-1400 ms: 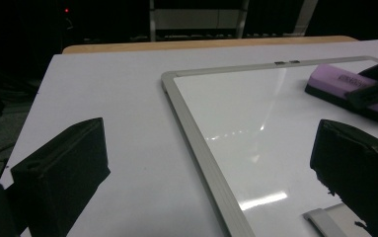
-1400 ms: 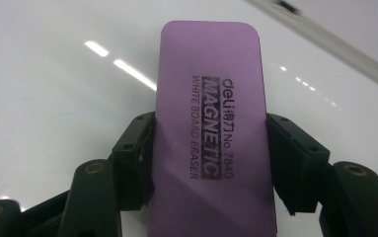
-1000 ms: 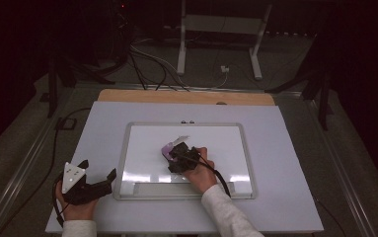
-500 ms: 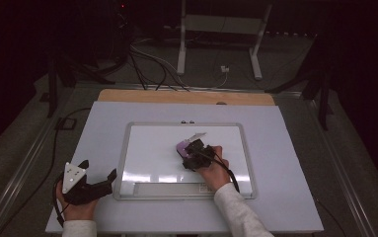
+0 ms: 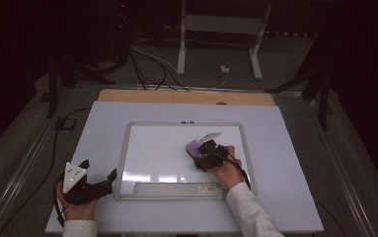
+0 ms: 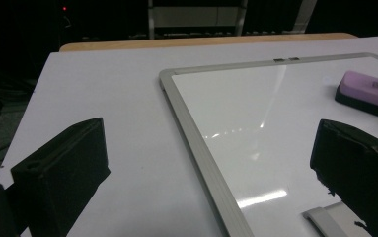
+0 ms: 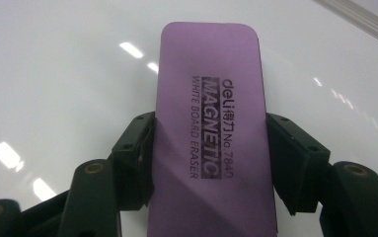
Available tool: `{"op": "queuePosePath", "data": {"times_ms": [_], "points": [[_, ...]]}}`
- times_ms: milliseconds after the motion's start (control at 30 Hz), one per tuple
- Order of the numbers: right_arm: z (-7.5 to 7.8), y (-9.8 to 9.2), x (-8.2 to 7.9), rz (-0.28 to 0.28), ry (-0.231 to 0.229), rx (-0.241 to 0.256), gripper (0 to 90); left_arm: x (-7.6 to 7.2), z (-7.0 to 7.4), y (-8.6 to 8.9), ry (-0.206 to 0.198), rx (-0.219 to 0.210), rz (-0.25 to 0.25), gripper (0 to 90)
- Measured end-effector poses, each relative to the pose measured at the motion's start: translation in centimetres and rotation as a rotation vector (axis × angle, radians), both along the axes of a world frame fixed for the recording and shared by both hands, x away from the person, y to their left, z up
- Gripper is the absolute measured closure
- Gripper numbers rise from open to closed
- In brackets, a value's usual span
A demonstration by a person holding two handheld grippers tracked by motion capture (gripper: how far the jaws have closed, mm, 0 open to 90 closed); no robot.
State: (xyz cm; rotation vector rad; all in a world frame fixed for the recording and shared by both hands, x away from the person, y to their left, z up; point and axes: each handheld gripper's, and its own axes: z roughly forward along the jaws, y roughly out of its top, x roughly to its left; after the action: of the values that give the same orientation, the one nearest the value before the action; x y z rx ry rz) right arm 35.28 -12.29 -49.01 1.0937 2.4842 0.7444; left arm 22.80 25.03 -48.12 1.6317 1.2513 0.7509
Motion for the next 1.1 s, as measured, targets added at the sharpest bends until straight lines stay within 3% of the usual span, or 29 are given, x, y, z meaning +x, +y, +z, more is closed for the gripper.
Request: {"op": "queuePosePath", "data": {"times_ms": [67, 100, 133, 333, 533, 567, 667, 800, 967, 1100], "points": [[0.0, 0.3, -0.3, 0.030, -0.021, -0.020, 40.3, 0.0, 0.0, -0.1, 0.000, 0.000, -0.002, 2.2], [0.0, 0.4, -0.4, 0.033, -0.005, -0.010, 39.4, 0.0, 0.0, -0.1, 0.001, 0.002, -0.004, 2.2], [-0.1, 0.4, -0.5, 0.042, 0.006, -0.005, 33.0, 0.0, 0.0, -0.2, -0.001, 0.002, -0.005, 2.2], [-0.2, -0.1, -1.1, 0.027, 0.005, -0.014, 25.8, 0.1, 0.0, 0.0, 0.000, -0.003, -0.005, 2.2], [-0.6, -1.2, -1.6, 0.005, 0.018, -0.007, 33.4, 0.3, 0.1, -0.5, 0.006, -0.016, -0.037, 2.2], [-0.6, -1.3, -1.6, 0.009, 0.022, -0.002, 37.8, 0.3, 0.3, -0.7, 0.005, -0.028, -0.046, 2.2], [-0.6, -1.4, -1.7, 0.018, 0.000, -0.005, 39.1, 0.7, 0.7, -1.3, 0.008, -0.053, -0.091, 2.4], [0.4, -1.7, -2.1, 0.048, -0.014, 0.031, 39.5, 1.2, 1.4, -2.7, 0.009, -0.024, -0.149, 3.2], [2.2, -2.1, -2.7, 0.082, 0.004, 0.078, 39.5, 2.5, 1.7, -5.2, 0.027, -0.002, -0.218, 3.9], [3.3, -2.1, -3.2, 0.100, -0.002, 0.123, 39.6, 3.8, 2.1, -7.4, 0.044, -0.032, -0.283, 4.1]]}}
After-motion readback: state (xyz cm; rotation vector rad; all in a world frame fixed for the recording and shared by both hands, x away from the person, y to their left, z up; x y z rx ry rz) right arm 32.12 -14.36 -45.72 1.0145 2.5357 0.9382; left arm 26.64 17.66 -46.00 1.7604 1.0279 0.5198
